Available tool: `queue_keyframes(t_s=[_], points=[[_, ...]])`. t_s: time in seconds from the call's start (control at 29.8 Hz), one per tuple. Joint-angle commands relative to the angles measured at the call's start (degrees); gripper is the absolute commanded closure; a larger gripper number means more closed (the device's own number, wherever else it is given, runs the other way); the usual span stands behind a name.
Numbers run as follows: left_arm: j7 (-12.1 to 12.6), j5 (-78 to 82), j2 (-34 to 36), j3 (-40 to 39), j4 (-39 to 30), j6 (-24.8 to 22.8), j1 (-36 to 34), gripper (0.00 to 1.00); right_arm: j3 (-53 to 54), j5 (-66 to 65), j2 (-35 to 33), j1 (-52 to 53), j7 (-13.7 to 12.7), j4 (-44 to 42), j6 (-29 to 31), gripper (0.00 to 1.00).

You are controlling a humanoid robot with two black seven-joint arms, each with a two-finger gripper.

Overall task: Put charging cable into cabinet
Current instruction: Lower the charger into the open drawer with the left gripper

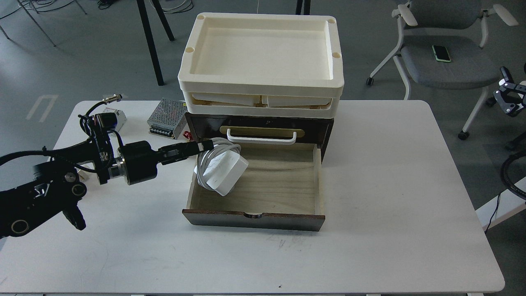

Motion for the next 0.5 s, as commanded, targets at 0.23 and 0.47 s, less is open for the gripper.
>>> queue_keyframes(t_s=[0.23,0.47], points=[[5.15,-0.98,-6.94,-0.09,5.04,2.33,2.50,1.00,0.00,0.00,0.01,-0.78,0.00,0.00,0.00,0.00],[4.71,-2.39,-9.14,-0.18,5.04,2.51,3.65,0.79,0.00,0.00,-0.08,-0.78,0.00,0.00,0.00,0.00]])
